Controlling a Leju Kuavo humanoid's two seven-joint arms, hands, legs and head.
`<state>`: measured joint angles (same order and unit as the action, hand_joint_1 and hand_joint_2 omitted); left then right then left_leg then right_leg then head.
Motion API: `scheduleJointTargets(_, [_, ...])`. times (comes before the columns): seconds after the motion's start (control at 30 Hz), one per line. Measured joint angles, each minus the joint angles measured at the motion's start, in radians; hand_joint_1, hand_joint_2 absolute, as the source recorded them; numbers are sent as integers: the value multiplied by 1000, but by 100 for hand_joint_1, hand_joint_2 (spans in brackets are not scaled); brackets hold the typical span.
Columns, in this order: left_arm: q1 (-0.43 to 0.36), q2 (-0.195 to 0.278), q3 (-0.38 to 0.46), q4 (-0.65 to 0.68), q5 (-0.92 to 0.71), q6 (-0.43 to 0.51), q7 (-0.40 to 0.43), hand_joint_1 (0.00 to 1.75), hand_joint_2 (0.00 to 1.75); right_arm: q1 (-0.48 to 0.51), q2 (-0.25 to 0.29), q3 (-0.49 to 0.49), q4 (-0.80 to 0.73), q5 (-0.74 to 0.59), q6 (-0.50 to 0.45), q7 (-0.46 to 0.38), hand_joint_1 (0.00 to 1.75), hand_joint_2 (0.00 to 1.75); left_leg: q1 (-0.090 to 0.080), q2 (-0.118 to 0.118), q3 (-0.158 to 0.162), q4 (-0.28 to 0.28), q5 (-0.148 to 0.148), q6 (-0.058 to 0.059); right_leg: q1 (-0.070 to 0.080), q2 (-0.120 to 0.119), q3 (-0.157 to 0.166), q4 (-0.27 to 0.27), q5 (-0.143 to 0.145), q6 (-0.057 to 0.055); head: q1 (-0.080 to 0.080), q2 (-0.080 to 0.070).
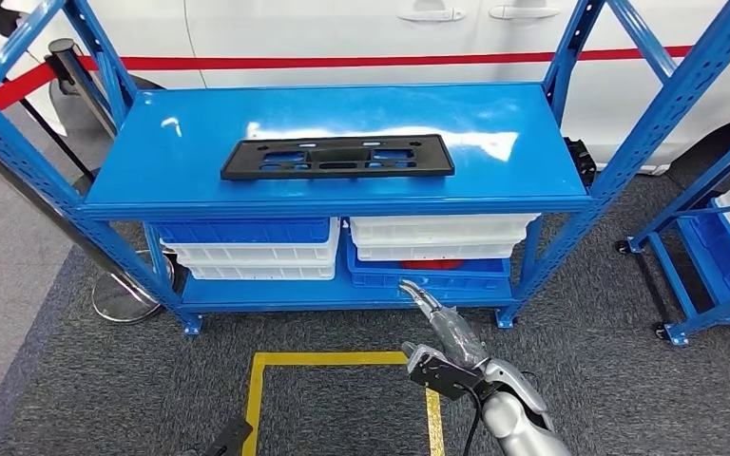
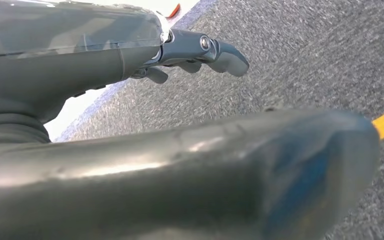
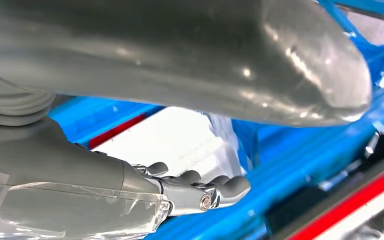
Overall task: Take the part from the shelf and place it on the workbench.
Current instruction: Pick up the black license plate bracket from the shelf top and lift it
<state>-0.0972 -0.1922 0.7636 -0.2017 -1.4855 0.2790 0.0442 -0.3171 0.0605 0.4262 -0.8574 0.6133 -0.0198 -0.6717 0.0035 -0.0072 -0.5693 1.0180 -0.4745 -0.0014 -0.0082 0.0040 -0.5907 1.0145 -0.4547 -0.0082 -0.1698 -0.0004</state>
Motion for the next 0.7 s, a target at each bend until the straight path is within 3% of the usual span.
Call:
scheduleJointTargets(0.07, [-1, 0, 0, 0, 0, 2, 0, 0, 0, 1, -4, 13, -23, -7, -3, 3, 0, 0, 1, 1, -26, 66, -43, -10, -7, -2, 8, -10, 4, -8, 0, 0])
scheduleJointTargets(0.13, [-1, 0, 0, 0, 0, 2, 0, 0, 0, 3, -7, 23, -36, -9, -5, 3, 0, 0, 6, 1, -86, 197, -105, -20, -6, -5, 10, -11, 2, -12, 0, 0])
scheduleJointTargets(0.17, [0, 0, 0, 0, 1, 2, 0, 0, 0, 5, -9, 27, -38, -8, -9, 4, 0, 0, 9, 2, -113, 251, -121, -24, -6, -5, 11, -10, 2, -13, 0, 0])
scheduleJointTargets(0.2, [2, 0, 0, 0, 1, 2, 0, 0, 0, 7, -10, 30, -41, -3, -21, 4, 0, 0, 11, 2, -126, 275, -120, -27, -6, -5, 12, -10, 1, -13, 0, 0])
scheduleJointTargets(0.23, [2, 0, 0, 0, 1, 2, 0, 0, 0, 8, -12, 33, -49, 11, -48, 7, 0, 0, 13, 2, -121, 260, -98, -30, -6, -4, 13, -9, 0, -12, 0, 0])
scheduleJointTargets(0.3, [1, 0, 0, 0, 0, 2, 0, 0, 0, 6, -19, 44, -84, 61, -139, 23, 0, 0, 17, 3, -67, 135, -25, -30, -7, -2, 15, -5, -5, -7, 0, 0])
scheduleJointTargets(0.37, [-1, 1, 0, 1, 0, 3, 0, 0, 0, -6, -31, 57, -133, 129, -242, 53, 0, 0, 15, 4, -18, 28, 13, -23, -4, 0, 12, 3, -9, 3, 0, 0])
scheduleJointTargets(0.47, [-3, 1, 1, 2, 0, 2, 2, 0, 0, -32, -54, 76, -203, 225, -375, 92, 0, 0, 11, 1, -14, 7, 12, -4, -1, 2, 5, 7, -8, 16, 0, 0])
scheduleJointTargets(0.53, [-3, 1, 2, 2, 0, 2, 4, 0, 0, -50, -65, 89, -242, 265, -441, 106, 0, 0, 13, 2, -12, 1, 18, 10, -4, 0, -3, 28, -26, 25, 0, 0])
scheduleJointTargets(0.57, [-5, 1, 3, 2, 0, 2, 4, 0, 0, -60, -69, 96, -258, 275, -464, 110, 0, 0, 14, 2, -11, -3, 20, 17, -5, 0, -19, 64, -49, 28, 0, 0])
scheduleJointTargets(0.63, [-8, 1, 3, 2, 0, 1, 4, 0, 0, -75, -73, 112, -281, 274, -483, 120, 0, 0, 14, 3, -11, -4, 21, 25, -6, -1, -75, 188, -113, 33, 0, 0])
scheduleJointTargets(0.7, [-9, 1, 3, 2, 0, 2, 6, 0, 0, -80, -72, 131, -284, 262, -493, 139, 0, 0, 13, 2, -11, -3, 21, 26, -6, -1, -121, 282, -139, 34, 0, 0])
